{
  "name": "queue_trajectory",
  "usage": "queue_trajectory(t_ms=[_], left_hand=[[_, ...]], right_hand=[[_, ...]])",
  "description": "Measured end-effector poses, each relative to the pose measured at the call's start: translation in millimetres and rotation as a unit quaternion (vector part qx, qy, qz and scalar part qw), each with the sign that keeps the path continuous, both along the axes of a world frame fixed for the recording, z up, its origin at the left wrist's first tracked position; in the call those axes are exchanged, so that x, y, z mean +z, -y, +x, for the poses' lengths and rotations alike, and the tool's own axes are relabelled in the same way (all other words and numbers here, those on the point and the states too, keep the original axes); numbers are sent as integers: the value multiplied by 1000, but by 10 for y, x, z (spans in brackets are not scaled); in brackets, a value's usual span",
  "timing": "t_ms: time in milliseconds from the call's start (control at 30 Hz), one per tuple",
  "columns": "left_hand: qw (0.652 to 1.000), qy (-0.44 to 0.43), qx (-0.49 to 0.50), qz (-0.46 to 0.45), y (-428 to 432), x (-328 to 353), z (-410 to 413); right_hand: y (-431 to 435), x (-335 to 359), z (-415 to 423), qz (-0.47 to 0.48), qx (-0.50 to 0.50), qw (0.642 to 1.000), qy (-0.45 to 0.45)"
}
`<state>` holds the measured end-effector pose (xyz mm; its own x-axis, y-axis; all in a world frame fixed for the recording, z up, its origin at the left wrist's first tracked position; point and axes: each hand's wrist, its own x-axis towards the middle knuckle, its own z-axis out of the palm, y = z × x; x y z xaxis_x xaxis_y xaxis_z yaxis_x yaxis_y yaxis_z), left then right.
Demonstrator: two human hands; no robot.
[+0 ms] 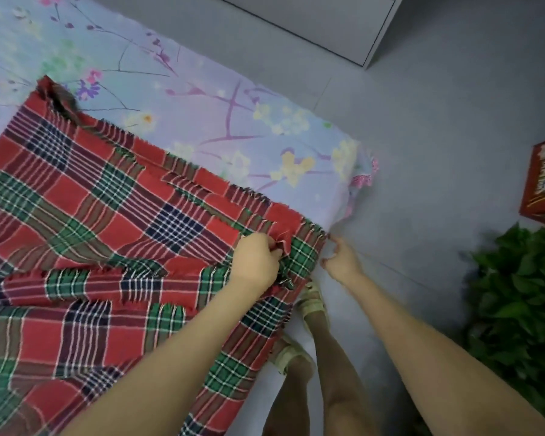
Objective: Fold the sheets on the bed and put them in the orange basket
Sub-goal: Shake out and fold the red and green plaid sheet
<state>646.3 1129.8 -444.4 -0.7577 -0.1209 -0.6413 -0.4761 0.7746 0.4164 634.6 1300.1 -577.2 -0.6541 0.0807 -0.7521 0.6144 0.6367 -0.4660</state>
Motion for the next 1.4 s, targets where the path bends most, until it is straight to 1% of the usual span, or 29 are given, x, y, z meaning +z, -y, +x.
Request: queue_trajectory(t_ms=[67,133,200,233,300,367,433,567,667,733,867,900,933,967,1000,1033,1067,1100,1133,1200,1233,1333,1400], left_hand=[[1000,-15,19,15,6,-81,50],[998,-40,33,47,13,-107,85],[993,-69,38,85,16,-101,121],[991,-81,41,94,11,-120,143],[988,-111,51,98,30,-134,183],[986,-119,62,99,36,-137,228],[986,-120,62,95,35,-91,244],[988,-115,68,73,39,126,207],[988,-101,78,87,76,319,195],[987,-103,85,88,121,463,223],[984,-122,99,80,165,668,327],[984,-124,107,77,172,701,369],[983,-121,115,72,177,745,424],[983,-118,123,66,180,776,478],[983,-115,128,62,182,834,537],[984,-112,128,58,181,872,582],[985,-109,122,53,180,916,618],[987,-106,115,47,184,979,648],[988,-101,108,44,193,1080,668],[990,-94,96,36,234,1252,685],[991,-94,93,34,261,1344,696],[989,-104,100,28,360,1652,751],[985,-119,124,30,421,1847,797]], right_hand=[[19,-188,-70,-30,6,999,20],[16,-298,-141,-69,-33,996,45],[-30,-342,-202,-95,-32,992,75],[-70,-410,-210,-98,-14,991,92],[-116,-423,-180,-91,70,986,124],[-185,-453,-68,-89,100,981,143],[-275,-424,45,-94,88,982,139],[-486,-73,213,-103,14,986,130],[-597,227,337,-134,7,981,141],[-651,414,386,-126,29,982,141],[-736,635,512,-77,37,985,150],[-746,697,561,-64,51,984,157],[-762,752,629,-46,85,982,164],[-777,809,705,-10,150,974,169],[-776,925,783,39,233,957,168],[-773,1019,837,97,307,934,153],[-761,1104,882,148,357,915,114],[-732,1212,910,168,376,908,70],[-679,1364,907,162,368,915,30],[-515,1642,814,112,287,951,-18],[-415,1794,741,83,255,963,-42],[-14,2269,519,8,221,968,-118],[277,2551,430,-50,212,967,-129]])
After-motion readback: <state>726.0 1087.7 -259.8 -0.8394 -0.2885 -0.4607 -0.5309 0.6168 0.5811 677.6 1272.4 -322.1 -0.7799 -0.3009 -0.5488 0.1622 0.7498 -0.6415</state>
